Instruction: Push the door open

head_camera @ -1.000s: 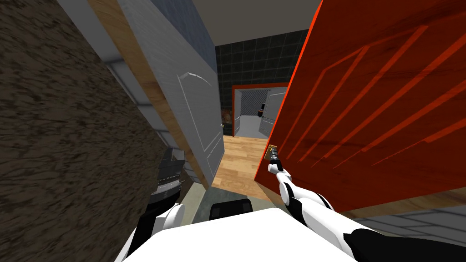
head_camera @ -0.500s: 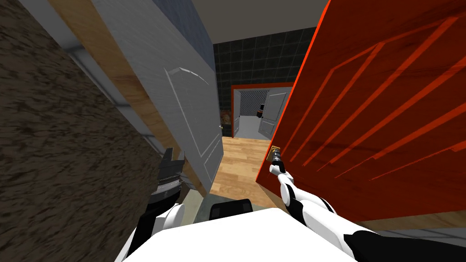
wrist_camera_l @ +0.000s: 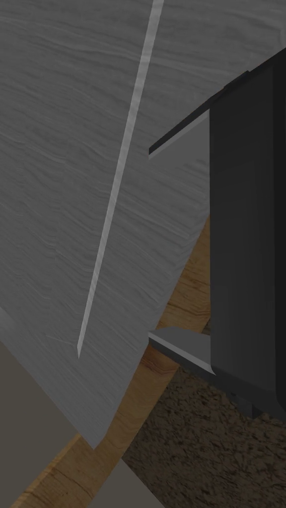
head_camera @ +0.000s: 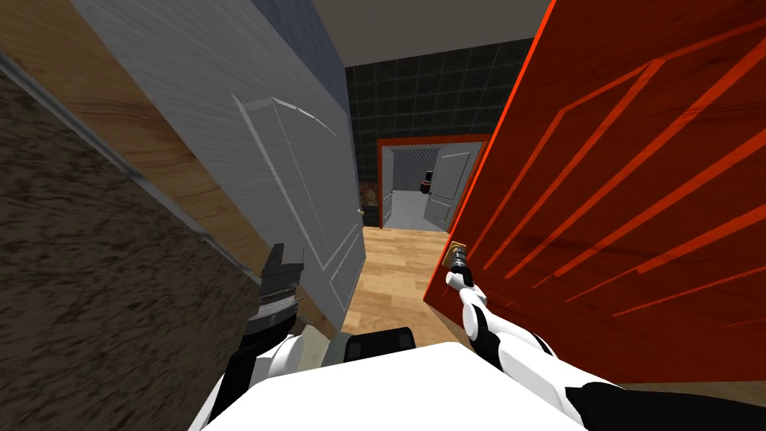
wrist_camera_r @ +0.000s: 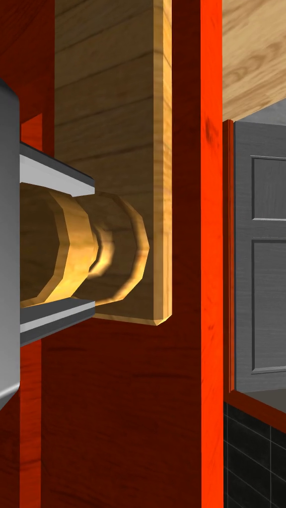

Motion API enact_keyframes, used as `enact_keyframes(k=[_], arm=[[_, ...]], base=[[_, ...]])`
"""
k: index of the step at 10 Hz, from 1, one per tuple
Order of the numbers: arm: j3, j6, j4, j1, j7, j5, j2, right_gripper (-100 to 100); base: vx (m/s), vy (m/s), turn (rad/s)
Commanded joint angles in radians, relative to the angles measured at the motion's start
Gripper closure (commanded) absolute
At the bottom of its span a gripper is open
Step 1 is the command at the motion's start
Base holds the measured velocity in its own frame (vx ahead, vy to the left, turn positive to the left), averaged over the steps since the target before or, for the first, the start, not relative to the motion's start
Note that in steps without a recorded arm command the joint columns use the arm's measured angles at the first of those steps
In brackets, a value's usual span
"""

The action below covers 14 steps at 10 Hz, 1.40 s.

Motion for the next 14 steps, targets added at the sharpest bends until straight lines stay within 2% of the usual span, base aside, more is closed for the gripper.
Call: enact_keyframes(k=[1, 3, 4, 5, 8, 14], arm=[[-0.027, -0.007, 0.012, -0.008, 0.015, -0.002, -0.01, 100], [-0.057, -0.004, 0.008, -0.005, 0.03, -0.002, -0.008, 100], [-0.048, -0.008, 0.021, -0.008, 0.028, -0.002, -0.007, 100], [-0.072, -0.015, 0.023, -0.018, 0.052, -0.006, -0.002, 100], [-0.109, -0.021, 0.023, -0.034, 0.092, -0.011, 0.012, 100], [-0.188, -0.035, 0.025, -0.066, 0.178, -0.023, 0.043, 100]], base=[[0.208, -0.003, -0.05], [0.19, 0.012, -0.044], [0.088, -0.003, -0.028], [0.125, -0.099, -0.121], [0.174, -0.121, -0.087], [0.192, -0.045, -0.104]])
